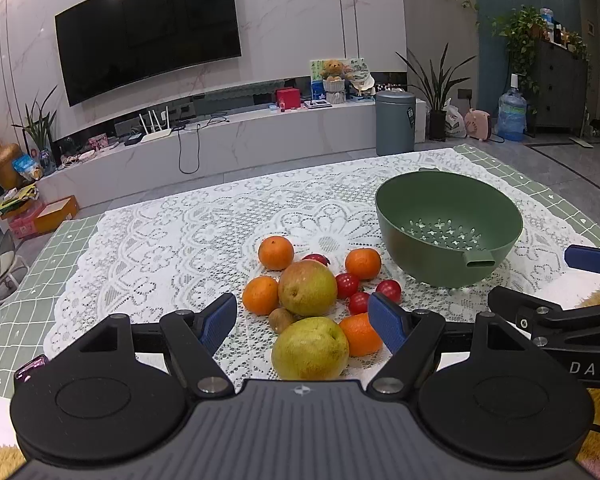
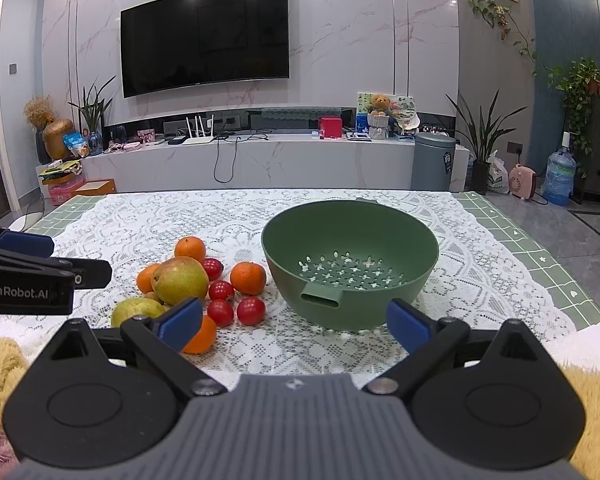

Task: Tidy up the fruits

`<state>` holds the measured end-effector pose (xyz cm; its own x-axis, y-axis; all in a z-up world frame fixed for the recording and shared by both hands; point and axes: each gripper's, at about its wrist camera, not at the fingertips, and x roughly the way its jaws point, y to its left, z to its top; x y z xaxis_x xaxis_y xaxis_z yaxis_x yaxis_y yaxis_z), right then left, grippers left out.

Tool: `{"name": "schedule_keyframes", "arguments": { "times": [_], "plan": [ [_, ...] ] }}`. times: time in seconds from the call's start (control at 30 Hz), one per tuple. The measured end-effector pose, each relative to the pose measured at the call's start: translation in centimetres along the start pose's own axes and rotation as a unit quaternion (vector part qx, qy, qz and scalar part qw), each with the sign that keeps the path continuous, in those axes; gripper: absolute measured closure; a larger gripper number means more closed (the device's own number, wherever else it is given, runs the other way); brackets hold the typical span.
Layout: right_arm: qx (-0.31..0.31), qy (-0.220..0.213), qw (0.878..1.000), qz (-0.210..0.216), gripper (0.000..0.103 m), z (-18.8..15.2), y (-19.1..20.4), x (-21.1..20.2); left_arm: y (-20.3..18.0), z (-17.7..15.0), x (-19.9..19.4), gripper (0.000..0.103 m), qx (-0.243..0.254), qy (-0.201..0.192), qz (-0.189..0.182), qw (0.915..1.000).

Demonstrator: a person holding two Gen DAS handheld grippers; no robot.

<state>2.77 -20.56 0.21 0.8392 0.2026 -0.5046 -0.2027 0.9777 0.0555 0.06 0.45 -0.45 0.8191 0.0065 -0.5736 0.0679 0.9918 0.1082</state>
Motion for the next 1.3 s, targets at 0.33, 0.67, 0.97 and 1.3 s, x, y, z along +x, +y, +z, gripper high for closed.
{"name": "schedule_keyframes", "arguments": {
  "times": [0.33,0.67,0.97,1.3],
  "plan": [
    [-0.001,0.001,1.000,-0.001,0.007,-0.01,0.02,0.00,0.10,-0.03,0.15,0.015,-0.001,0.005,-0.002,1.0000],
    [-0.002,0.002,1.000,-0.001,0.007,-0.03,0.01,0.04,0.08,-0.06,0.21,0.015,-0.002,0.009,-0.003,1.0000],
    [-0.004,0.003,1.000,-0.002,0.007,-0.22,-0.08,0.01,0.01,-0.04,0.30,0.015,-0.002,0.009,-0.003,0.9999],
    [-0.009,0.006,1.000,-0.004,0.007,-0.24,0.08,0.14,-0.10,-0.19,0.35,0.015,-0.002,0.011,-0.003,0.9999]
  ]
}}
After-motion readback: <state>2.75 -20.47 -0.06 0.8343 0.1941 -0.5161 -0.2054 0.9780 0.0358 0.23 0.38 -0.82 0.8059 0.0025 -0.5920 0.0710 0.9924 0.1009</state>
